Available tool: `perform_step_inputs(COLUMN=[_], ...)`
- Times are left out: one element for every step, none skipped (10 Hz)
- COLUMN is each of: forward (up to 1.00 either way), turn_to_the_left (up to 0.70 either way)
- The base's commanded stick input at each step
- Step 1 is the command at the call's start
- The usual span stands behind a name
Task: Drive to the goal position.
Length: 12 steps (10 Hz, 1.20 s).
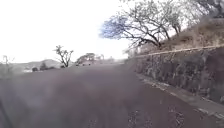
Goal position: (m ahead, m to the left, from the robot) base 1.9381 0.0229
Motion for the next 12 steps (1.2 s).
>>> perform_step_inputs(forward=[0.7, 0.7, 0.7, 0.7, 0.7, 0.7, 0.7, 0.7, 0.7, 0.7, 0.7, 0.7], turn_to_the_left=[0.0, 0.0, 0.0, 0.0, 0.0, 0.0, 0.0, 0.0, 0.0, 0.0, 0.0, 0.0])
